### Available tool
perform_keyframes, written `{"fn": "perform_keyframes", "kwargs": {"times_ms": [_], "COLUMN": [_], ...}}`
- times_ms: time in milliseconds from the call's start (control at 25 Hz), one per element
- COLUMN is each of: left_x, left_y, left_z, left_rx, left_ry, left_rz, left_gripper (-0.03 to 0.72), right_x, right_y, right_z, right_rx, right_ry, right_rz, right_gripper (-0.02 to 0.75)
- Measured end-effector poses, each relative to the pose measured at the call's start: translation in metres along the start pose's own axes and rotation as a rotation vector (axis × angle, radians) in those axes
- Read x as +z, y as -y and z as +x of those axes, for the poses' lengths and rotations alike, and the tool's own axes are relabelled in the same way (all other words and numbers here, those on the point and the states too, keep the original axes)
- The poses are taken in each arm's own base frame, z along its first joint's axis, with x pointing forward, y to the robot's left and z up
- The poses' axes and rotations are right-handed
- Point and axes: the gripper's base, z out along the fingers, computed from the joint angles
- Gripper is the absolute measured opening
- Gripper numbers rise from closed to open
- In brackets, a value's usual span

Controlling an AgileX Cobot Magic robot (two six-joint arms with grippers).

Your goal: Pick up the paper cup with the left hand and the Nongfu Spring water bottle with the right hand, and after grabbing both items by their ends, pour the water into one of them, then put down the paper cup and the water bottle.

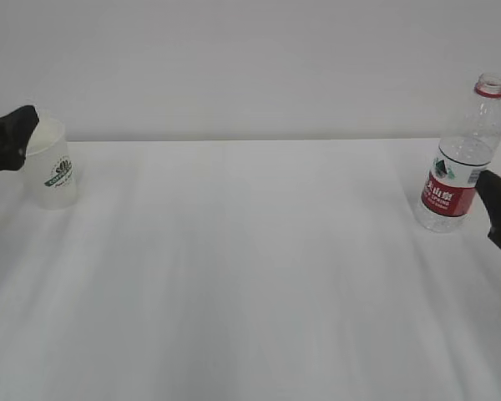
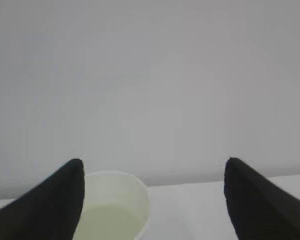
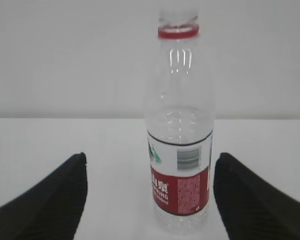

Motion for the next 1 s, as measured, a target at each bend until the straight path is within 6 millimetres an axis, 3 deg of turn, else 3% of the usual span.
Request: {"fn": "perform_keyframes", "kwargs": {"times_ms": [240, 480, 1000], "left_x": [-0.007, -0.019, -0.062], "left_y": [0.004, 0.008, 0.018], "left_z": [-0.027, -0.052, -0.113], "left_rx": [0.019, 0.041, 0.115], "left_ry": [0.081, 0.099, 0.171], "left_rz": [0.015, 0.009, -0.019], "left_gripper": [0.624, 0.615, 0.599], "right_x": [-0.005, -0.016, -0.05], "right_y": [0.0, -0.001, -0.003], "right_z": [-0.032, -0.049, -0.088], "right_rx": [-0.018, -0.026, -0.044], "right_ry": [0.055, 0.099, 0.192], "right_rz": [0.007, 0.011, 0.025], "right_gripper": [0.593, 0.593, 0.593]}}
